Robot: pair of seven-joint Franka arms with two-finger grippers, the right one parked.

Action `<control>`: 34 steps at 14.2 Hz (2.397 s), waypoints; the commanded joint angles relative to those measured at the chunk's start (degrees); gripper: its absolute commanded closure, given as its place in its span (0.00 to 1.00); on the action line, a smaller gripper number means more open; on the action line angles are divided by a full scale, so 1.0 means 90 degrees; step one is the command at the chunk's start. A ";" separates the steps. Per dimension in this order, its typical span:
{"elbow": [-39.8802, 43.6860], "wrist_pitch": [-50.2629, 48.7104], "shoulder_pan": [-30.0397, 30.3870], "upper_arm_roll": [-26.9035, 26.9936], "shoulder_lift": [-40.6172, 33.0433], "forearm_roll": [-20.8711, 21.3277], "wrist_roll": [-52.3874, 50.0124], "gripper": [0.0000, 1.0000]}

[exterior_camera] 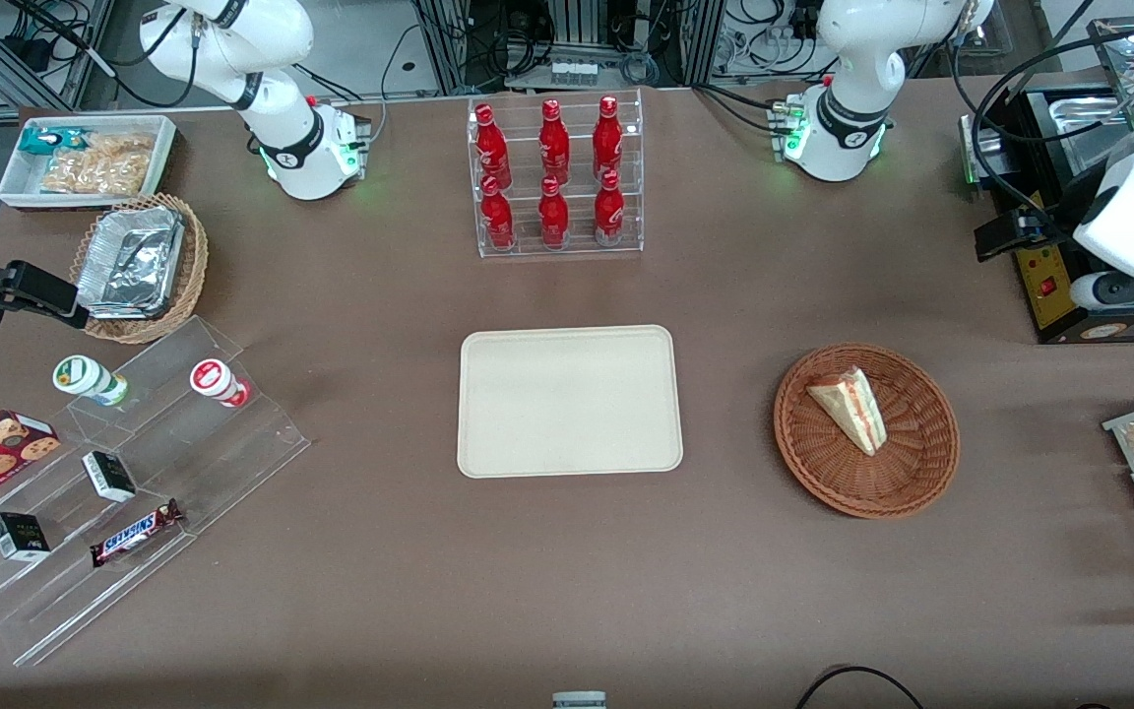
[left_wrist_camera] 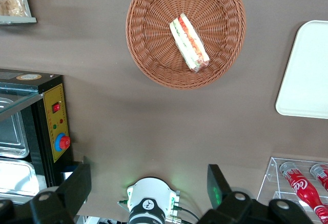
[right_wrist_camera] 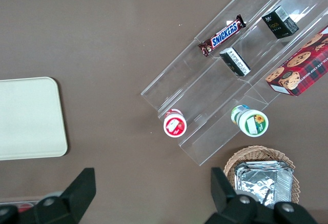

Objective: Place sandwich from basket to tray
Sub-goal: 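Move the left gripper over the wrapped sandwich in the wicker basket, then lower the left gripper and close it on the wrapped sandwich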

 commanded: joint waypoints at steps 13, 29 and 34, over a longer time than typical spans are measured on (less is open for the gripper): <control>-0.2428 0.2463 0.0041 0.0071 0.0126 0.0022 -0.0656 0.00; -0.3730 0.5523 -0.0359 0.0061 0.1307 -0.0076 -0.3392 0.00; -0.3740 0.5748 -0.0408 0.0061 0.1571 -0.0027 -0.3382 0.00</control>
